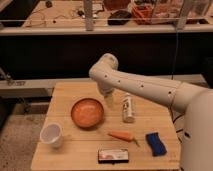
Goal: Move the arm in a circular motion
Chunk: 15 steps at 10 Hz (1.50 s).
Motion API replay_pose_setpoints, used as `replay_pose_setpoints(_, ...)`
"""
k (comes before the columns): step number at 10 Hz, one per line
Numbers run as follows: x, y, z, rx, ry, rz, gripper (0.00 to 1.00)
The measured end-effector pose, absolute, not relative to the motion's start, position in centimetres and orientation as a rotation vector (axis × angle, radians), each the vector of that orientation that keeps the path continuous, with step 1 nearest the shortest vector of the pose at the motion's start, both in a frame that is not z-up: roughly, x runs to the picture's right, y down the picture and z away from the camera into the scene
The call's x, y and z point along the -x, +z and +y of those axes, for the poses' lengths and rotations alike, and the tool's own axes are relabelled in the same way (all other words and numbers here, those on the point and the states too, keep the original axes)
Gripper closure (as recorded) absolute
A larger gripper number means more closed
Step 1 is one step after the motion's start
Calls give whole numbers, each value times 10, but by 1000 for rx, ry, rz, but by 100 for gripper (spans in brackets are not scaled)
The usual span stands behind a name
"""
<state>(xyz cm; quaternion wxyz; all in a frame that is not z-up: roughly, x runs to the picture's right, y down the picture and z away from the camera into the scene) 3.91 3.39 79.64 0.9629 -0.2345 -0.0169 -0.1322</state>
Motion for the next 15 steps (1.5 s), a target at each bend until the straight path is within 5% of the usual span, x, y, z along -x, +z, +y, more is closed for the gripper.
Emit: replay_pose_setpoints(15, -216, 791, 35, 477, -17, -40, 20)
